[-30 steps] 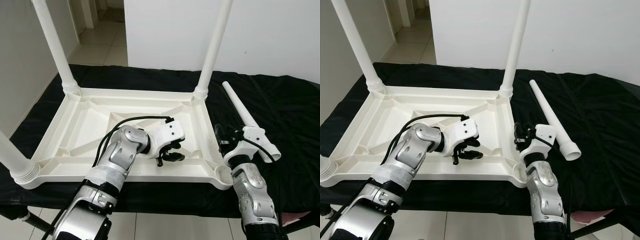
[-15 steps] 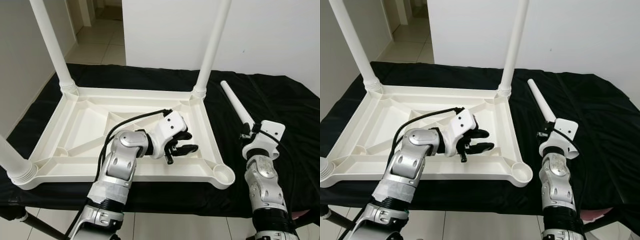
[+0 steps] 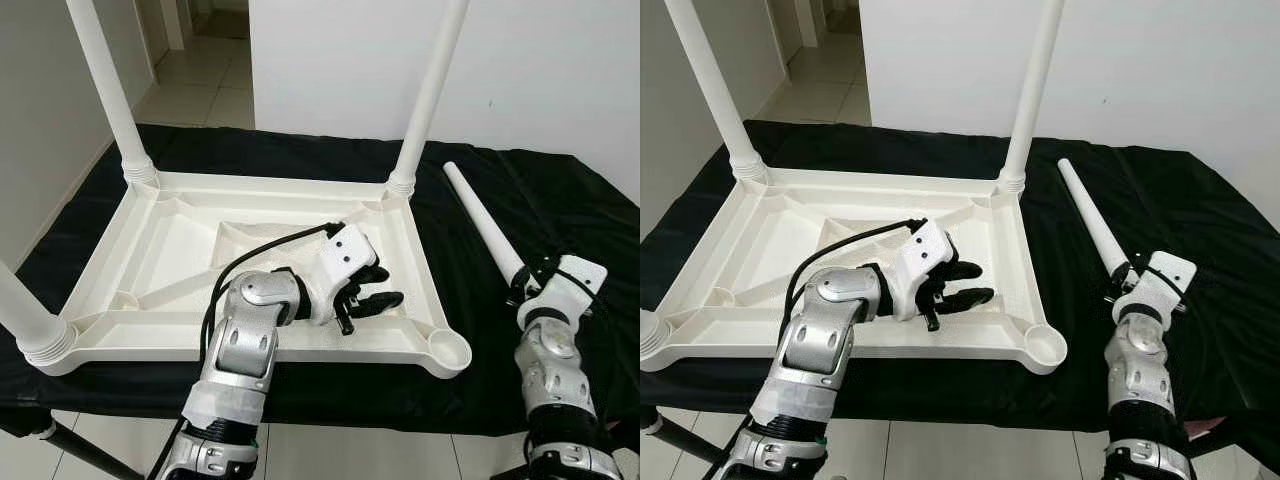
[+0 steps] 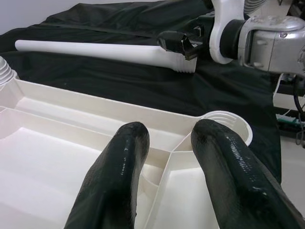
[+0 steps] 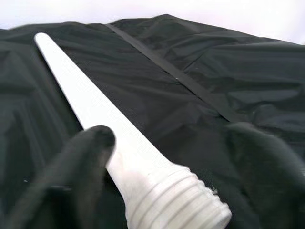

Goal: Building children table

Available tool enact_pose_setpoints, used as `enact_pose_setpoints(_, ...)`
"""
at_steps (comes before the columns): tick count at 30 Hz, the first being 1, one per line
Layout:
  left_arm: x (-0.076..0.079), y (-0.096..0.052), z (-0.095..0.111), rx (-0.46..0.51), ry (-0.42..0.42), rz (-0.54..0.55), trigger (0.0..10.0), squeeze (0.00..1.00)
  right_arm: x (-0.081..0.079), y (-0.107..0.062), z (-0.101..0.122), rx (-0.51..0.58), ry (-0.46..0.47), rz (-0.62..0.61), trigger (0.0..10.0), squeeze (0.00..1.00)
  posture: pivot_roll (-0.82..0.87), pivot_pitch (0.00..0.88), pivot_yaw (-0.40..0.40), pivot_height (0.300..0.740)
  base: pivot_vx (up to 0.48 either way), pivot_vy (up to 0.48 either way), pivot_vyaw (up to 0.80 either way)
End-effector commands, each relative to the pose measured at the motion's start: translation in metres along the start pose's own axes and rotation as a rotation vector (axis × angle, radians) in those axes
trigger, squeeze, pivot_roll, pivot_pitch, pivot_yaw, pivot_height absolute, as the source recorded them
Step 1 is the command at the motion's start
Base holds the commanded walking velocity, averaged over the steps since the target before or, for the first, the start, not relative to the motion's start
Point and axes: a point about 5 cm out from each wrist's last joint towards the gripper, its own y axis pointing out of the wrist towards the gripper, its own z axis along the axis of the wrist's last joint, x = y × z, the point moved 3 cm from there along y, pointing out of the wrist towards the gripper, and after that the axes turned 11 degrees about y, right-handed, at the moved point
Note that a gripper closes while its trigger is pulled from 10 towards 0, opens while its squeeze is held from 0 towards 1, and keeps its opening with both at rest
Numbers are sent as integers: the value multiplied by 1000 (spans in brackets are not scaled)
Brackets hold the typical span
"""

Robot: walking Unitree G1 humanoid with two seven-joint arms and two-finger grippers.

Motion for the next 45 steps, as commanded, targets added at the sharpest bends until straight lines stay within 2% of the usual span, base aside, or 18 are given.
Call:
enact_pose_setpoints(1, -25, 3, 6, -36, -26, 400, 10000, 0, 5, 4, -1, -31, -2, 11, 10000, 1000, -27, 0, -53, 740, 0, 0, 0)
enact_pose_setpoints(8, -24, 3, 10, -36, -14, 397, 10000, 0, 9, 8, -11, -123, -32, 77, 10000, 1000, -26, 0, -48, 740, 0, 0, 0)
enact_pose_setpoints(9, -24, 4, 12, -34, -10, 397, 10000, 0, 11, 8, -14, -153, -44, 100, 10000, 494, -26, 0, -46, 740, 0, 0, 0)
enact_pose_setpoints(12, -24, 4, 12, -33, -6, 397, 10000, 0, 13, 8, -16, -173, -50, 116, 10000, 494, -26, 0, -46, 740, 0, 0, 0)
enact_pose_setpoints(13, -24, 4, 13, -32, -5, 396, 10000, 0, 14, 8, -17, -183, -68, 131, 10000, 0, -26, 0, -45, 740, 0, 0, 0)
enact_pose_setpoints(17, -24, 6, 17, -31, 8, 393, 10000, 0, 25, 8, -25, -249, -119, 186, 10000, 0, -26, 0, -42, 740, 0, 0, 0)
enact_pose_setpoints(24, -24, 7, 18, -36, 22, 390, 10000, 0, 32, 9, -30, -300, -151, 216, 10000, 0, -26, 0, -41, 740, 0, 0, 0)
enact_pose_setpoints(35, -25, 7, 20, -37, 36, 397, 10000, 0, 27, 9, -34, -317, -165, 277, 10000, 0, -25, 0, -41, 740, 0, 0, 0)
enact_pose_setpoints(36, -25, 8, 21, -36, 37, 398, 10000, 0, 26, 9, -35, -318, -157, 288, 9373, 0, -25, 0, -41, 740, 0, 0, 0)
enact_pose_setpoints(37, -25, 8, 21, -34, 40, 398, 10000, 0, 24, 10, -34, -317, -149, 298, 3373, 0, -26, 0, -41, 740, 0, 0, 0)
enact_pose_setpoints(39, -25, 8, 22, -33, 42, 398, 10000, 0, 23, 12, -33, -312, -153, 305, 3451, 0, -26, 0, -42, 740, 0, 0, 0)
enact_pose_setpoints(40, -26, 9, 23, -31, 44, 398, 10000, 0, 21, 13, -31, -307, -155, 319, 1255, 0, -25, 0, -44, 740, 0, 0, 0)
enact_pose_setpoints(41, -26, 9, 23, -31, 44, 398, 10000, 0, 21, 13, -31, -307, -155, 319, 1255, 0, -25, 0, -44, 740, 0, 0, 0)
enact_pose_setpoints(42, -26, 9, 23, -30, 45, 399, 10000, 0, 20, 13, -30, -304, -157, 329, 0, 0, -25, 0, -44, 740, 0, 0, 0)
enact_pose_setpoints(45, -25, 10, 23, -30, 47, 401, 10000, 0, 16, 13, -31, -306, -149, 343, 0, 0, -27, 0, -46, 740, 0, 0, 0)
